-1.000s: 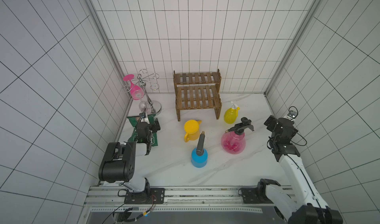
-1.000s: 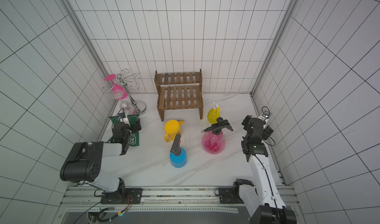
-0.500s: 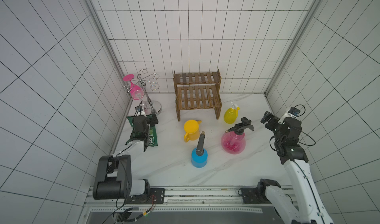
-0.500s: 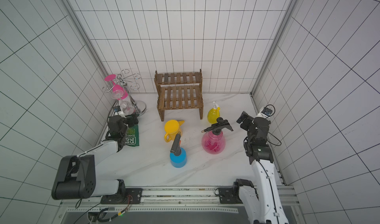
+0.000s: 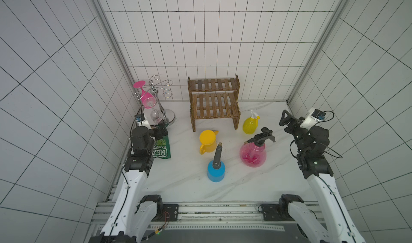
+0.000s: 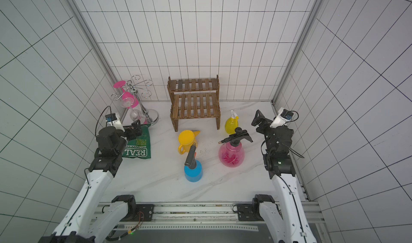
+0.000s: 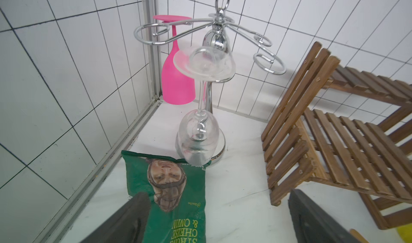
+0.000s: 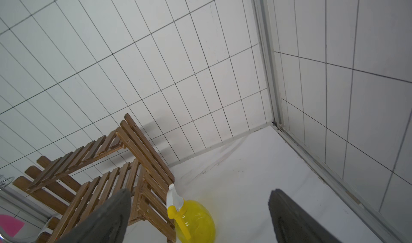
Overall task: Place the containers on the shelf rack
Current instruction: 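Pick up a container from the center of the board.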
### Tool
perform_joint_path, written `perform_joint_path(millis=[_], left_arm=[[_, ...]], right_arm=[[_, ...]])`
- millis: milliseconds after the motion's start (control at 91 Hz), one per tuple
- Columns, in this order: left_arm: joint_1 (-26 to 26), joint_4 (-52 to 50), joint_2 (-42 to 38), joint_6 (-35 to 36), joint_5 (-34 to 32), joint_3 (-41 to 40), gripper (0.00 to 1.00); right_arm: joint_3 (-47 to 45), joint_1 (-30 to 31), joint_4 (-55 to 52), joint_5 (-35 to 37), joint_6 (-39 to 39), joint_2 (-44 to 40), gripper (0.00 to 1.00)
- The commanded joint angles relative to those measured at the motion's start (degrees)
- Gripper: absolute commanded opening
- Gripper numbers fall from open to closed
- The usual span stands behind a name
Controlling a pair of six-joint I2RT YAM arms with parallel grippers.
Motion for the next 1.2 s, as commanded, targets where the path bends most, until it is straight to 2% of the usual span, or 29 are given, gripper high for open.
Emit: perform_joint_path(millis=[0, 154, 396, 561, 682, 781, 912, 1055, 1187], left_arm=[[-0.5, -8.5, -2.9, -7.0, 6.9, 3.3, 0.99], [-0.8, -11.5, -7.0, -17.4, 13.2, 5.0, 0.98], [-3.1, -12.8, -10.0, -28.5, 25.9, 5.9, 0.98], [-8.3, -13.4, -10.9, -34.4, 28.6, 5.1, 0.98], [-13.2, -14.0, -10.3, -36.6, 28.5, 3.5, 0.98], [-16.8, -16.5, -8.3, -34.3, 26.2, 2.9, 0.98], [-20.7, -21.2, -2.5, -26.7, 21.5, 5.0, 0.98], [-26.5, -24.4, 4.7, -15.3, 13.7, 8.0, 0.98], [-31.2, -24.6, 8.6, -6.9, 6.6, 8.5, 0.97]], right_arm=[[4.4, 2.0, 4.5, -4.2, -3.0, 0.4, 0.99], [8.4, 4.1, 5.5, -9.7, -5.1, 2.3, 0.99], [14.6, 8.6, 5.9, -24.6, -6.8, 6.6, 0.99], [16.4, 13.5, 4.5, -37.0, -10.7, 9.1, 0.99], [18.0, 18.8, -2.4, -45.9, -19.4, 10.6, 0.99], [22.9, 23.7, -17.0, -48.3, -30.8, 12.6, 0.99], [27.3, 30.2, -32.7, -46.6, -43.1, 15.0, 0.99], [26.9, 35.2, -35.9, -44.5, -45.0, 16.2, 0.99], [26.7, 37.9, -35.9, -40.2, -43.2, 17.4, 0.99]])
